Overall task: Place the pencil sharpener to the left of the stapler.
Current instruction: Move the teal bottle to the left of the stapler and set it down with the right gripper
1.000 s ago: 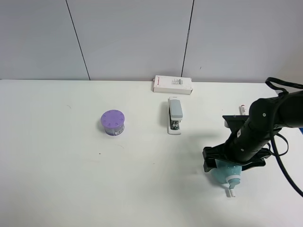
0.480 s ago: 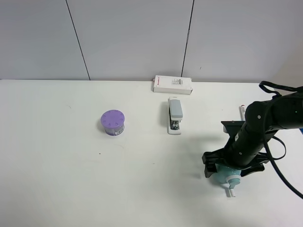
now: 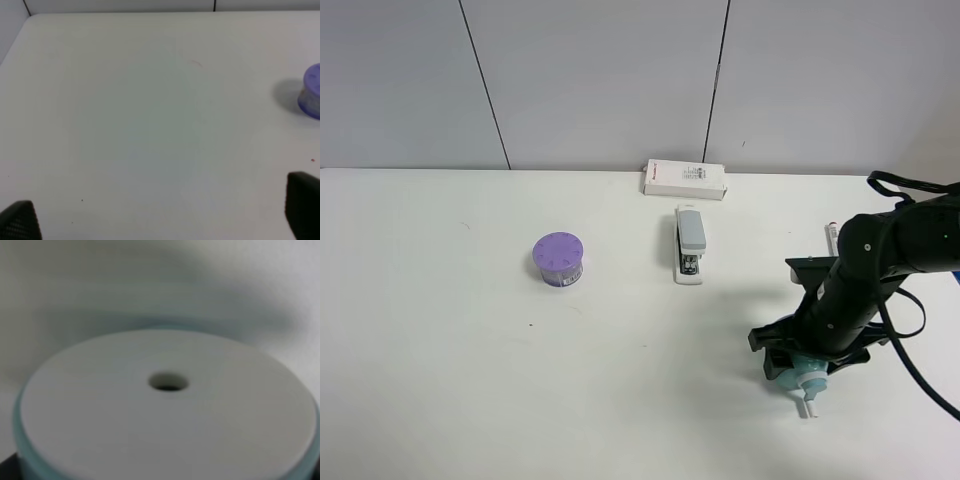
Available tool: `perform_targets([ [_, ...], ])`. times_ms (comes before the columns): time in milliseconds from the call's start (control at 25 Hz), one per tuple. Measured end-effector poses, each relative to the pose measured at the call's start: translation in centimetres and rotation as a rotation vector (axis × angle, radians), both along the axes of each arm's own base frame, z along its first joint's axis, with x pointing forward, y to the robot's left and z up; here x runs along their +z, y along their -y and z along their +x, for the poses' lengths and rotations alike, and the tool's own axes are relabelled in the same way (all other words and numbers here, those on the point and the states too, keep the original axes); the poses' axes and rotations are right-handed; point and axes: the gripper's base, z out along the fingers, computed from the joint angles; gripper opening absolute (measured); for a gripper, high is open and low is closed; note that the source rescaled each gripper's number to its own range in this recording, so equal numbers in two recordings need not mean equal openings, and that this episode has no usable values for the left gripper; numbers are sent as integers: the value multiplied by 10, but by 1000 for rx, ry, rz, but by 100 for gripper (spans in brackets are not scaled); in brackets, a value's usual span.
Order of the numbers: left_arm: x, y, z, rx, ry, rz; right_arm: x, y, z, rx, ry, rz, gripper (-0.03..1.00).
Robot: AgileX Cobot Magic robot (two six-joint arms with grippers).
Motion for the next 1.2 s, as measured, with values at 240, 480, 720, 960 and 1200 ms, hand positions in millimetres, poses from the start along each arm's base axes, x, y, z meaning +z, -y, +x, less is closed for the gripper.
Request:
perform_targets([
  [240, 0, 0, 0, 0, 0, 0, 16, -3, 5, 86, -112, -12, 1],
  [480, 0, 0, 0, 0, 0, 0, 47, -12, 22, 158, -106, -9, 1],
  [720, 0, 0, 0, 0, 0, 0, 78, -40, 36, 250, -44, 4, 1],
  [960, 0, 0, 0, 0, 0, 0, 121, -75, 57, 318, 101, 65, 1],
  [1200, 0, 0, 0, 0, 0, 0, 145, -107, 85, 368, 140, 88, 1],
])
